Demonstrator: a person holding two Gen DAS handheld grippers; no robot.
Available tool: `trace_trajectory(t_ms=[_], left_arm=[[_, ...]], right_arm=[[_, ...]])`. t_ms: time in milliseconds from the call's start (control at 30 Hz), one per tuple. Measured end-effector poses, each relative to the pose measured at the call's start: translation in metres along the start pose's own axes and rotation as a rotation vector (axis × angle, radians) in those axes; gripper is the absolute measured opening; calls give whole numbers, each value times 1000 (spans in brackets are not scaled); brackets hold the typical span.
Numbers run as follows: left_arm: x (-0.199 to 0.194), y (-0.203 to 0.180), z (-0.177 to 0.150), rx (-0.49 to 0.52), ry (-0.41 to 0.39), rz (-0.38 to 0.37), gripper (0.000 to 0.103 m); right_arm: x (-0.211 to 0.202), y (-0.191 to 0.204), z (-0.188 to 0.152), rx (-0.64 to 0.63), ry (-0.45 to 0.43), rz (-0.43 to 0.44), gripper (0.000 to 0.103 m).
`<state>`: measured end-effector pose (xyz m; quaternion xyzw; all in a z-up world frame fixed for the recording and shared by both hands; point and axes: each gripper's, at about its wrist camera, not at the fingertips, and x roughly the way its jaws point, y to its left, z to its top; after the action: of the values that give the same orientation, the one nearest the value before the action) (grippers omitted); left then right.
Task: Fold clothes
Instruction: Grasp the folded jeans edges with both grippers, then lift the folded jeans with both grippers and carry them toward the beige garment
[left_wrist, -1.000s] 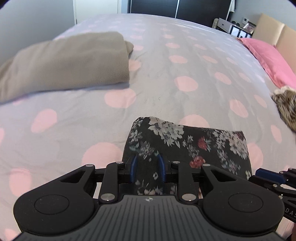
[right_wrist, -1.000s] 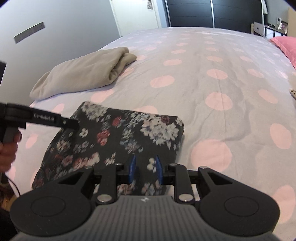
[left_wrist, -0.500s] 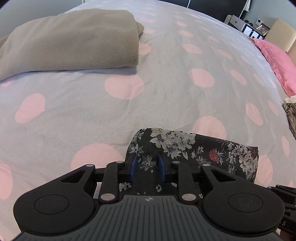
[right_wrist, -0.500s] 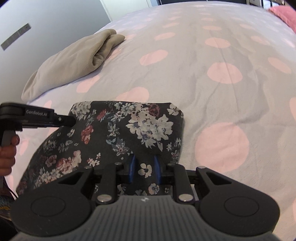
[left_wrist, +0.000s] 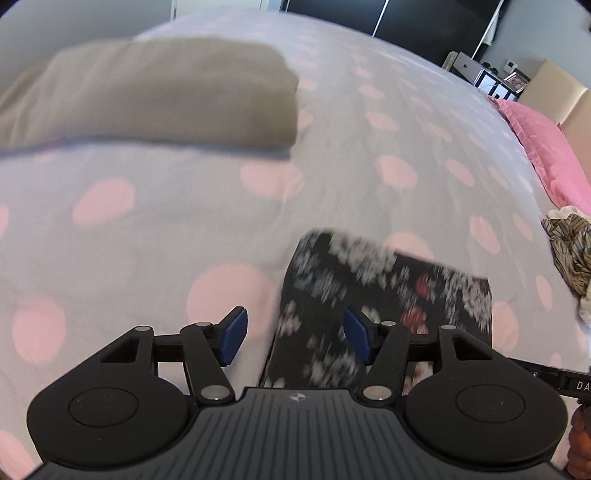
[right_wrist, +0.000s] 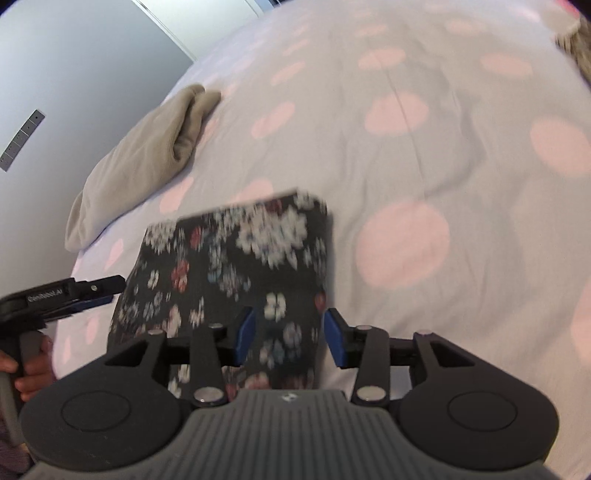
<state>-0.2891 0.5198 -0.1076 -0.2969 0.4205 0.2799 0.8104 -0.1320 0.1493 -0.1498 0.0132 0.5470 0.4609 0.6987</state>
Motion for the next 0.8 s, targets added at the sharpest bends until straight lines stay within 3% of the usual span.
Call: trace_trajectory(t_ms=[267,367,567,800], left_arm=[[16,22,-26,-102,99,-99,63],[28,30,-37,-125,128,-129,74],[39,26,-42,-85,134,-176,80],[48,13,-47,-18,135,-211,78]], right_arm=[[18,-20,-18,115,104,58,53],[23,-27,-16,165,113,87,56],[33,-38,-11,224,125,146,60],[37,-27,-10,151,79,162,60]])
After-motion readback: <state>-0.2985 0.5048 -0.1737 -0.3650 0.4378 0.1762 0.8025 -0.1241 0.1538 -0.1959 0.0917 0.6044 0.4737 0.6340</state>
